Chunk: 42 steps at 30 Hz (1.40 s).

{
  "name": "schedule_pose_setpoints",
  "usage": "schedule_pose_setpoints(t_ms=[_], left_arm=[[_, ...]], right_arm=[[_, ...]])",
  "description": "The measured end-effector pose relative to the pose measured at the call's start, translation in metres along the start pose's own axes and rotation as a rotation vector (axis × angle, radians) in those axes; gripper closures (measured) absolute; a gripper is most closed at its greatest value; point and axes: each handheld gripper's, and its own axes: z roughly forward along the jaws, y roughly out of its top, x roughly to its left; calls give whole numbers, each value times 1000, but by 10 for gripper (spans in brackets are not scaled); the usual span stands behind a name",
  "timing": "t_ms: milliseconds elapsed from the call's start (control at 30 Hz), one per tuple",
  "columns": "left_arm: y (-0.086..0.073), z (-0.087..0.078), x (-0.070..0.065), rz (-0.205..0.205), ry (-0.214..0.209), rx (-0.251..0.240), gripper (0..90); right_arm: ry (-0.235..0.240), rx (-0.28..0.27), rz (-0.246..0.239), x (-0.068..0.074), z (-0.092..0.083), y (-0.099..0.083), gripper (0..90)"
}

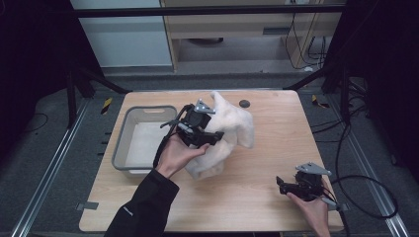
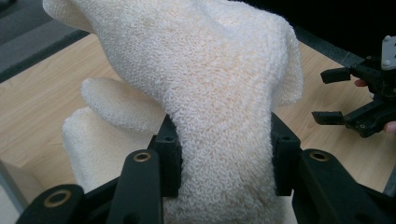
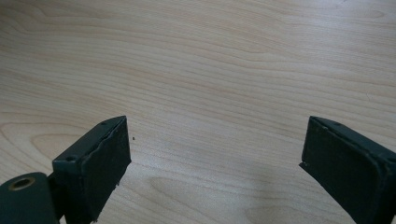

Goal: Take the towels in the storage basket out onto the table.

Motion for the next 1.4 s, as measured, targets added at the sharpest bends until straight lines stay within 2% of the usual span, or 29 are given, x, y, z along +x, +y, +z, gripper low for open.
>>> schedule_pose_setpoints(t_ms=[300,733,1000,1200,1400], left_arm=[[-6,24,-8,13,-9,20,572],[-13,62,-9,11,-11,48,571],[-22,87,-11,31,-11,72,565],[-27,95,-13,27,-11,52,559],[-36,107,-14,29,-12,85,537]], right_arm=[[-7,-6,-3,0,0,0,79],[-9,-6,-9,-2,1,-1,81],[-7,-4,-7,-2,1,-1,81],[-9,-5,-6,-2,1,-2,83],[-7,1,-13,-2,2,-2,83]])
